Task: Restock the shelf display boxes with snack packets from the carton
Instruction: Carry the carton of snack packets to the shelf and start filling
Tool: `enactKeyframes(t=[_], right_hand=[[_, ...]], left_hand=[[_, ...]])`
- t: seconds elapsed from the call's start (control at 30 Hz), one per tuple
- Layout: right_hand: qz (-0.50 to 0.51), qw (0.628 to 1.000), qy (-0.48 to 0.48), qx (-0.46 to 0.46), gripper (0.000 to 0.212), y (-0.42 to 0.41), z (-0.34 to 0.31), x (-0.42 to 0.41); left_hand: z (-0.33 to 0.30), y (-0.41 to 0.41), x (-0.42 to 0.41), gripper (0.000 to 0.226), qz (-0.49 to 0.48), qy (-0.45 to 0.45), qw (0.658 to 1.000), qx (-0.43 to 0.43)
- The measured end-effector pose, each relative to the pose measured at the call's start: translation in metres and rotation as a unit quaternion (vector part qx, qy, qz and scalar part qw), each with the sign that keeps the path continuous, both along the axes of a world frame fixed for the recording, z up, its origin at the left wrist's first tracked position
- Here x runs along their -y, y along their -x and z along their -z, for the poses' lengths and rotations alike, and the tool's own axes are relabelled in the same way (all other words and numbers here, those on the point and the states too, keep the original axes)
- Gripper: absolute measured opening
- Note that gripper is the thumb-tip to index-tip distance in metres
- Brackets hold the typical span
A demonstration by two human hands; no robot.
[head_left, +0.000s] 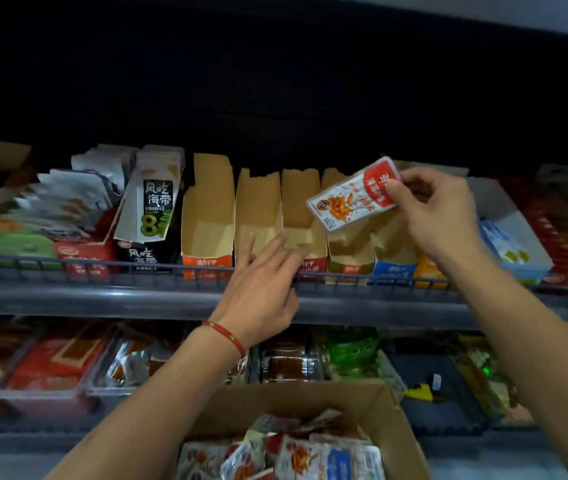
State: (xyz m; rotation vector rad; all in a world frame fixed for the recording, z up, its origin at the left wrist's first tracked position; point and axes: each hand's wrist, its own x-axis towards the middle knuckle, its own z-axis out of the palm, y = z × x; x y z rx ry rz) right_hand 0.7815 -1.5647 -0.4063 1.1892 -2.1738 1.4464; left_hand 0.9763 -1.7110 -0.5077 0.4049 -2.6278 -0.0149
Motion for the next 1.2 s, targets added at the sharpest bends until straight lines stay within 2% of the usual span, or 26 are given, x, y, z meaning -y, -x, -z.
enactKeyframes(t=[0.07,0.27,0.47,0.57,0.8,1.0,1.2], right_hand=[[0.014,0.999,-0.027,-0.035,0.019,0.002,-0.006,0.022],[0.017,0.989,-0.127,-0.076,0.029,0.010,-0.015,0.086],[-0.002,0.941,-0.311,-0.131,0.027,0.017,-0.014,0.130],[-0.006,0.922,-0.357,-0.153,0.025,0.018,-0.018,0.144],[0.049,0.888,-0.402,-0.217,0.020,0.019,-0.018,0.162],[0.057,0.885,-0.403,-0.226,0.018,0.021,-0.022,0.170],[0.046,0.895,-0.403,-0.186,0.019,0.026,-0.028,0.177]], left_hand=[[0.001,0.001,0.000,0.063,-0.007,-0.019,1.000,0.000],[-0.001,-0.002,-0.005,0.051,0.006,-0.035,0.999,-0.020],[-0.003,-0.005,-0.005,0.045,0.015,-0.046,0.997,-0.061],[-0.002,-0.005,-0.004,0.047,0.015,-0.054,0.997,-0.058],[-0.003,-0.005,-0.004,0.047,0.016,-0.070,0.996,-0.053],[-0.006,-0.005,-0.003,0.045,0.012,-0.068,0.996,-0.056],[-0.007,-0.004,-0.004,0.045,0.006,-0.076,0.996,-0.055]])
